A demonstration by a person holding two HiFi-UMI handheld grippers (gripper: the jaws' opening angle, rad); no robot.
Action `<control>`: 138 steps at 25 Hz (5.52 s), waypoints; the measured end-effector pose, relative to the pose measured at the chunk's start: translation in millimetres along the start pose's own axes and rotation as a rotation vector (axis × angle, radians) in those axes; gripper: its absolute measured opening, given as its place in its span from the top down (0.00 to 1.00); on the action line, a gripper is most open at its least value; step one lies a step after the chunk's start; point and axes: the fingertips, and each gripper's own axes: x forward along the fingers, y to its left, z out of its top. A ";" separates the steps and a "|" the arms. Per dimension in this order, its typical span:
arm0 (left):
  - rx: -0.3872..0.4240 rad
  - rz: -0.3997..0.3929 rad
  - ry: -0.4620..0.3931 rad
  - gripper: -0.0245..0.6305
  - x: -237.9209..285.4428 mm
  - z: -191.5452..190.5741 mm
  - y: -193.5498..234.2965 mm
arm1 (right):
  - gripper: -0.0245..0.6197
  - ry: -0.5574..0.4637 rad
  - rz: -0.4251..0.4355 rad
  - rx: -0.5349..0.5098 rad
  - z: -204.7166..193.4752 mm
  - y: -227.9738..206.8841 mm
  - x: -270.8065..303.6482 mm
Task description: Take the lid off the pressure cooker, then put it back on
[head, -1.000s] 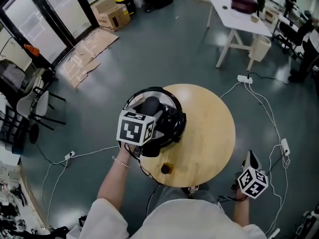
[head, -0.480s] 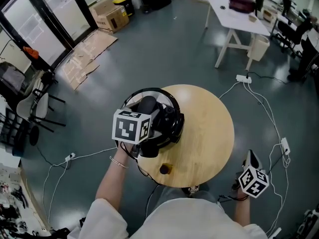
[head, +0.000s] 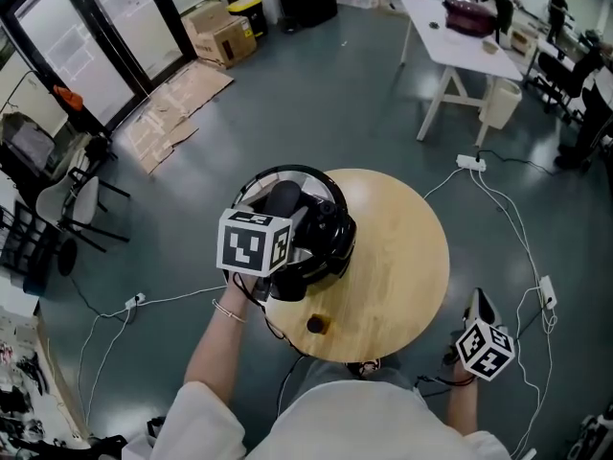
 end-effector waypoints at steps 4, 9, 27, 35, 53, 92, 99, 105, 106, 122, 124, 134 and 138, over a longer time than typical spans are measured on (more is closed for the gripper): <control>-0.001 0.003 -0.028 0.54 -10.7 10.8 -0.8 | 0.96 -0.021 0.015 -0.004 6.4 5.4 -1.3; -0.040 -0.018 -0.072 0.54 -24.3 31.1 -11.8 | 0.96 -0.048 0.035 -0.007 16.7 9.4 -5.4; 0.045 -0.137 -0.120 0.54 -41.1 62.5 -98.6 | 0.96 -0.104 -0.032 0.031 16.4 -29.8 -54.1; 0.072 -0.240 -0.132 0.54 -25.0 67.0 -159.9 | 0.96 -0.121 -0.097 0.066 13.4 -66.4 -75.2; 0.130 -0.372 -0.050 0.54 34.8 31.8 -277.1 | 0.96 -0.107 -0.266 0.140 -10.5 -151.8 -129.1; 0.033 -0.237 0.092 0.54 160.1 -142.8 -259.7 | 0.96 0.083 -0.091 0.005 -47.6 -135.3 -14.6; 0.049 -0.220 0.104 0.54 168.3 -157.2 -259.6 | 0.96 0.111 -0.077 0.008 -59.8 -131.5 2.2; 0.066 -0.207 0.094 0.54 171.7 -164.2 -256.4 | 0.96 0.127 -0.055 0.010 -67.0 -124.6 17.0; 0.078 -0.206 0.092 0.54 171.9 -164.3 -257.1 | 0.96 0.130 -0.053 0.011 -68.1 -124.2 19.2; 0.133 -0.196 0.084 0.54 172.5 -177.5 -255.8 | 0.96 0.151 -0.014 0.024 -80.9 -108.3 41.7; 0.132 -0.197 0.080 0.54 172.0 -178.0 -255.6 | 0.96 0.153 -0.014 0.026 -82.3 -107.5 41.3; 0.121 -0.196 0.060 0.54 171.1 -179.1 -254.6 | 0.96 0.152 -0.013 0.023 -84.3 -103.4 35.5; 0.110 -0.190 0.059 0.55 168.4 -181.0 -253.4 | 0.96 0.139 -0.018 0.018 -82.3 -103.8 28.3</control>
